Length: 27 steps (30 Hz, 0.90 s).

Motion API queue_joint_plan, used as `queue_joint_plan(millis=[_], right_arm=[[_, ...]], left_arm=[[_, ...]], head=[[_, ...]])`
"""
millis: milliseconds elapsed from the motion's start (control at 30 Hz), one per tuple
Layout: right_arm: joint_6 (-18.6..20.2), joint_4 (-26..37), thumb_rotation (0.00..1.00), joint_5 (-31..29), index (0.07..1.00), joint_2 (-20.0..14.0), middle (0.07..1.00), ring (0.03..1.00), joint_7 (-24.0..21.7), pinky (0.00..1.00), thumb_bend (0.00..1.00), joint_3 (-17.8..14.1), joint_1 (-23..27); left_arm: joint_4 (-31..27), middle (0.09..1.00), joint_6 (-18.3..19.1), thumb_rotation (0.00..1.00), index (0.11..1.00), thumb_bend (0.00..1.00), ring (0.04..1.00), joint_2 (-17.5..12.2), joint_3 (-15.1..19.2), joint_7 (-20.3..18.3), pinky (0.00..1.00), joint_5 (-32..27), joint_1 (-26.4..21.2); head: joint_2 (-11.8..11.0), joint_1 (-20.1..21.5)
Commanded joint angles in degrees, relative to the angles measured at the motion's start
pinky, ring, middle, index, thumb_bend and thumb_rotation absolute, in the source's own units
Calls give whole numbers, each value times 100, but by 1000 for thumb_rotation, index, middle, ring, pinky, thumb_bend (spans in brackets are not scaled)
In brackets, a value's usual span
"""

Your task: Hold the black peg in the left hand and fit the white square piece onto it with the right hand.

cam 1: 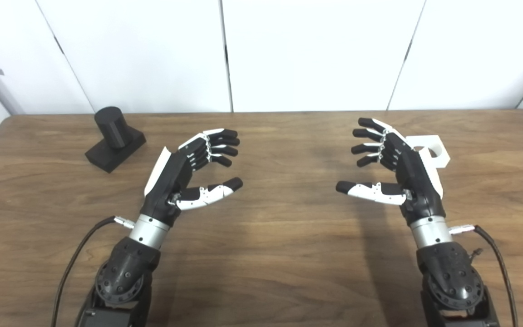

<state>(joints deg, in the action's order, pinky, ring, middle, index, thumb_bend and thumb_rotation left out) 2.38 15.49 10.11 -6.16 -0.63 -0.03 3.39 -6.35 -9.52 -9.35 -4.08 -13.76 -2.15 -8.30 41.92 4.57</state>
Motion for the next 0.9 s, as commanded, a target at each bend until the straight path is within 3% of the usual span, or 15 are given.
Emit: queue_joint_plan(millis=[0, 267, 367, 567, 800, 867], right_arm=[[-193, 173, 164, -1, 799, -26, 751, 648, 15, 524, 679, 0, 137], [-162, 185, 168, -59, 801, -36, 759, 658, -6, 535, 666, -17, 157], [-79, 239, 166, -138, 802, -95, 768, 665, -48, 538, 660, -67, 139], [-335, 131, 217, -331, 805, -327, 766, 657, -76, 530, 634, -236, 27], [-362, 131, 196, -515, 811, -449, 769, 667, -119, 559, 600, -298, -59], [-290, 177, 128, -521, 811, -448, 768, 665, -113, 564, 574, -298, -69]], left_arm=[[-63, 746, -137, 64, 744, 699, 699, -22, 2, 23, 610, 30, -165], [-89, 745, -56, 75, 741, 704, 693, -16, 5, 27, 579, 21, -179], [-146, 743, 16, 96, 732, 707, 682, 40, -43, 77, 572, 154, -179], [-72, 754, -53, 137, 726, 727, 693, 254, -227, 189, 575, 466, -141], [8, 760, -122, 132, 730, 733, 715, 419, -330, 262, 596, 628, -87], [27, 758, -150, 112, 729, 731, 712, 442, -340, 269, 599, 633, -87]], head=[[3, 10], [-26, -209], [-66, -649], [-293, -1712], [-503, -2158], [-522, -2183]])
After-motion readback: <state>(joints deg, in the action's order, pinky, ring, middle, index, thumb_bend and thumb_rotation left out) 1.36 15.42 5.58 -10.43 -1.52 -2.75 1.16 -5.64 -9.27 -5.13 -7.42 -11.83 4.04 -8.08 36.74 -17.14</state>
